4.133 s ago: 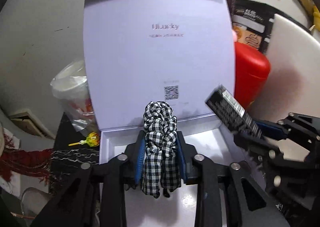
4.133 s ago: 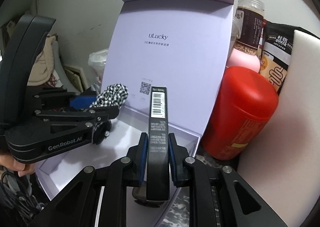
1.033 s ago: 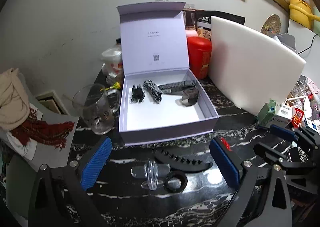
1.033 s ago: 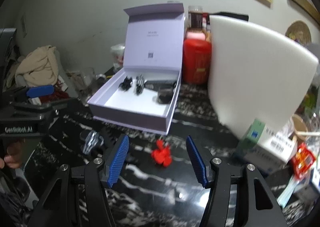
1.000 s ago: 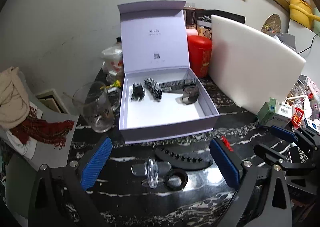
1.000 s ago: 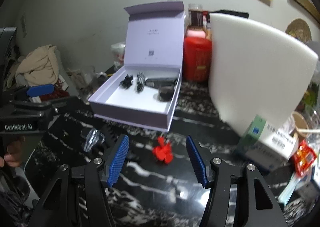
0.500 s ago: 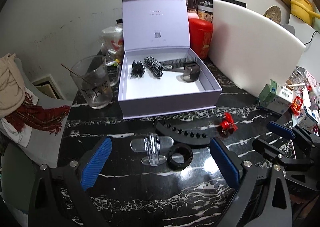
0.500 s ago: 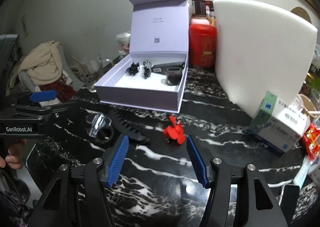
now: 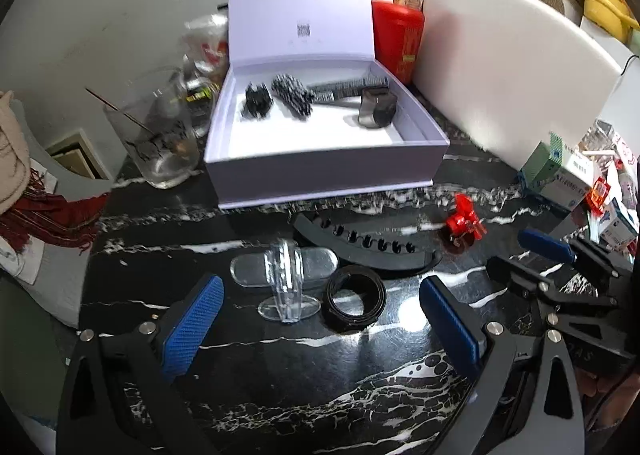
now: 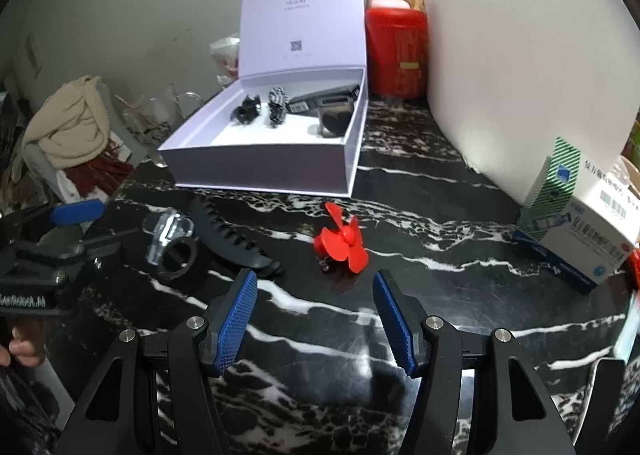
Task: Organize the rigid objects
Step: 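Grasp the red fan with the right tool while the left tool grasps the black ring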
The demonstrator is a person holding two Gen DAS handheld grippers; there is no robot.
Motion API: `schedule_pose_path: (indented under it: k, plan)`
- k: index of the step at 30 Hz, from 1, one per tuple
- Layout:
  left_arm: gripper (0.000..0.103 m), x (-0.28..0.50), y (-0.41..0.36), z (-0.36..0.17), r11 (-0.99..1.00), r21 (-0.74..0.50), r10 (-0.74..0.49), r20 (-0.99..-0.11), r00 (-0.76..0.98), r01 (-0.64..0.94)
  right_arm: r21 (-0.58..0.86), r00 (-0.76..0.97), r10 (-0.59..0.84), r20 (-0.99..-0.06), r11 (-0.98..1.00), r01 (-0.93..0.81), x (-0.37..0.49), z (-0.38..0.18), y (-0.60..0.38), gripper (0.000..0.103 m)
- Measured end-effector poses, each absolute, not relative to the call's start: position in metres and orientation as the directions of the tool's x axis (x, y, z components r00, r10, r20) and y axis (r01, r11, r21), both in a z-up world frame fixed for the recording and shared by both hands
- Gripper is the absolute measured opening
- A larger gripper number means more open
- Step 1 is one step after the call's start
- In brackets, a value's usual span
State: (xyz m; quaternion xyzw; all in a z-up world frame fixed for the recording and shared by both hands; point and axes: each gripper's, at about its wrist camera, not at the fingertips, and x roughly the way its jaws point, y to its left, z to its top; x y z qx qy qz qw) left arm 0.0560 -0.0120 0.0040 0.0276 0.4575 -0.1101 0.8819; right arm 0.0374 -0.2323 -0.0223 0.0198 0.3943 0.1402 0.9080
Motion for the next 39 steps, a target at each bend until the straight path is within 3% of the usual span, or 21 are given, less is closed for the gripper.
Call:
schedule_pose_path:
  k: [17,23,26,39]
  plan:
    - [0.100,0.071,-0.020,-0.024,0.974,-0.070,-0.171,-0.851,0.496,0.215,0.132,0.604,0.261,-0.753,0.959,-0.249,0.083,-0.049,-0.226,0.060]
    - [0.100,0.071,-0.027,-0.029,0.972,-0.070,-0.174,-0.854,0.490,0.223,0.085,0.610,0.236,-0.757,0.960,-0.266,0.089,-0.052,-0.221,0.052]
    - [0.100,0.071,-0.027,-0.030,0.974,-0.083,-0.179,-0.853,0.490,0.211,0.069,0.606,0.220,-0.764,0.962,-0.262,0.092,-0.056,-0.221,0.039]
    - [0.098,0.062,-0.031,-0.025,0.975,-0.051,-0.166,-0.810,0.562,0.215,0.100,0.597,0.228,-0.769,0.966,-0.240,0.072,-0.054,-0.234,0.038]
